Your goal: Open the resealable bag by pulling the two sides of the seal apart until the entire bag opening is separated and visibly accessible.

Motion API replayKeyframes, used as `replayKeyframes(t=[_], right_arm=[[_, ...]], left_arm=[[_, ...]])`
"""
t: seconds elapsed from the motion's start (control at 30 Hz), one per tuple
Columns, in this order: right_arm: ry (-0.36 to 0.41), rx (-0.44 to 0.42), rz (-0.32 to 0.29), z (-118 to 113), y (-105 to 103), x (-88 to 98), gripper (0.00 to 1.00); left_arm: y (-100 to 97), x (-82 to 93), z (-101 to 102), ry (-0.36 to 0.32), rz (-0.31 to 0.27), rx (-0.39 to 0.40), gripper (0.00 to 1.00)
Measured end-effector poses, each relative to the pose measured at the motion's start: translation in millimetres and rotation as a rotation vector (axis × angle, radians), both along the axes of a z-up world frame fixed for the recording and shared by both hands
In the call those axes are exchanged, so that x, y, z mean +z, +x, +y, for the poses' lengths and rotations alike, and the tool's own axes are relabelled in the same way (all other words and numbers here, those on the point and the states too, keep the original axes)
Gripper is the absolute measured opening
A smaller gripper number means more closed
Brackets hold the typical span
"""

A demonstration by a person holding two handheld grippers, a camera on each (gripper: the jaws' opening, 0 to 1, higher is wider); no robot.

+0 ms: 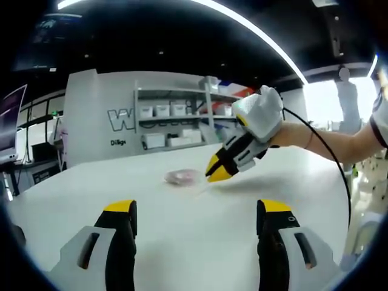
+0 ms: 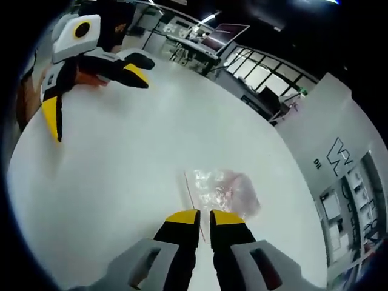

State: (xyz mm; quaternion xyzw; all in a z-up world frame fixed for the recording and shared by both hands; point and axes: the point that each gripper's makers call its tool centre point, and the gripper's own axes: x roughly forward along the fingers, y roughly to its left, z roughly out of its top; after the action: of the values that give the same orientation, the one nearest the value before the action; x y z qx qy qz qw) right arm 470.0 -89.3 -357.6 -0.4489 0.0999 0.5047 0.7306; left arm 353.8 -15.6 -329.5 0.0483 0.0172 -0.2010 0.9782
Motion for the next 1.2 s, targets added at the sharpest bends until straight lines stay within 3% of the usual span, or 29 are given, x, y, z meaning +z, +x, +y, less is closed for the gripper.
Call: replayKeyframes(t=[1.2], right_arm=[[-0.081,0.056,-0.042,4.3,-4.6,-6.1,0.0]], left_arm=[[0.2,-0.8,0.3,0.004,0.003,0.004,0.8]])
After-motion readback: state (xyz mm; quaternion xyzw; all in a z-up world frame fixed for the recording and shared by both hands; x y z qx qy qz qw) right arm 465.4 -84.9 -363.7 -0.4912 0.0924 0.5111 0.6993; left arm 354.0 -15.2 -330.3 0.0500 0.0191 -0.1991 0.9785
